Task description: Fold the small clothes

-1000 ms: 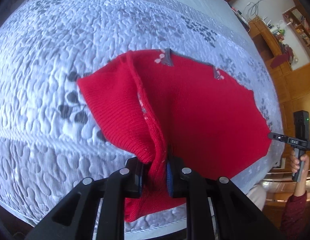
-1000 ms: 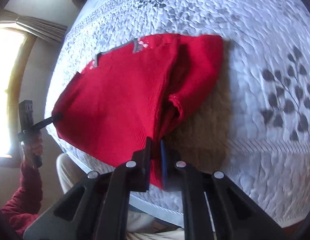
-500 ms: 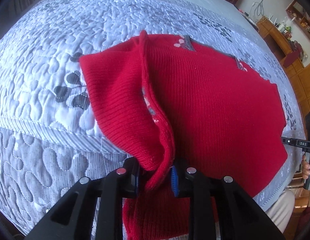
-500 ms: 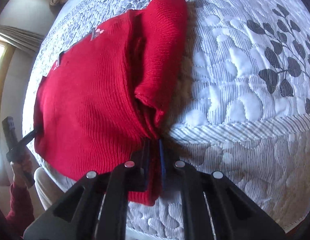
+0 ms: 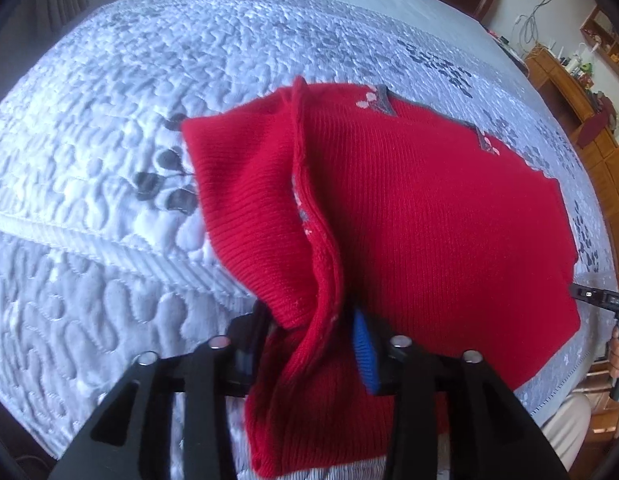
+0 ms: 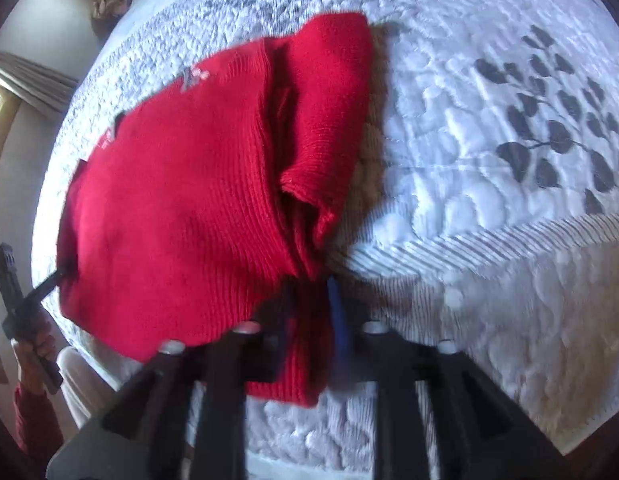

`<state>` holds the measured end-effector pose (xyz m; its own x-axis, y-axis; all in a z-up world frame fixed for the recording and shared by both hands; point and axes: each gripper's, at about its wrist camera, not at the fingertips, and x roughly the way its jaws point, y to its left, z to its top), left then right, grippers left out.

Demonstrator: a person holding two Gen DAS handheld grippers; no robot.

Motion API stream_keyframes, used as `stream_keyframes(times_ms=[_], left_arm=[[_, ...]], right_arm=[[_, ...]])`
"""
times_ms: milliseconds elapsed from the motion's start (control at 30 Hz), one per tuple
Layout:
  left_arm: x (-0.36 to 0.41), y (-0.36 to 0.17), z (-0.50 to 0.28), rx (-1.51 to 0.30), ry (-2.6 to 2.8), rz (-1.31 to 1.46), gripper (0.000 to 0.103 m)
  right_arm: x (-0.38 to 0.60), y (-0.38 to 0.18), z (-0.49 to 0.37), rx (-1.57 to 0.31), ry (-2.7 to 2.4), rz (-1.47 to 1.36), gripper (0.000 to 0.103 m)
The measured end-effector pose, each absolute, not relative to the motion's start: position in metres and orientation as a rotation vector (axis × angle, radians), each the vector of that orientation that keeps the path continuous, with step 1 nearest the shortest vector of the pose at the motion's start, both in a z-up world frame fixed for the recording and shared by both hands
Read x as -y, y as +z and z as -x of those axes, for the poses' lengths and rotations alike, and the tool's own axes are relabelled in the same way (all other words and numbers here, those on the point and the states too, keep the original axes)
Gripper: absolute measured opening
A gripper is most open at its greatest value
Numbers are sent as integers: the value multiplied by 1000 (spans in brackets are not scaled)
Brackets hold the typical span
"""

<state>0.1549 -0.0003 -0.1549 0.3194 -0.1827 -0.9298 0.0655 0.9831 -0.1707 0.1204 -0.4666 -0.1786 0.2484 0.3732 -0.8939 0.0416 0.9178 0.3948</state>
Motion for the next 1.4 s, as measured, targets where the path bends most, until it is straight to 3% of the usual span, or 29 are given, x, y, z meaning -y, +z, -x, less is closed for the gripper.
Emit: stream_keyframes(times_ms=[100,200,333,900,1000,1233,1400], left_arm=[[0,-125,-143,-1167,-159,93,46],[8,-102,-141,-1117,-181,84,57],[35,-90,-155,-1106,-227,71,62],[65,-160,-218,-1197,-243,61,61],[69,-164,-219,-1183,-255,27,62],[68,-167,-220,-1167,-285,25,63],[64,-167,-219,-1159,-319,40,63]], right_arm=[[474,-152,-108,-1232,263,-377,53],[482,-133,-102,-1187,285,-406,68],[485,-122,-109,-1161,293,-417,76],[471,-185,-174,-1249,307,-493,83],[467,-186,-181,-1243,295,-472,81],[442,-183,-190,-1194,262,-369,63],[443,-187,-185,-1142,227,-412,58]])
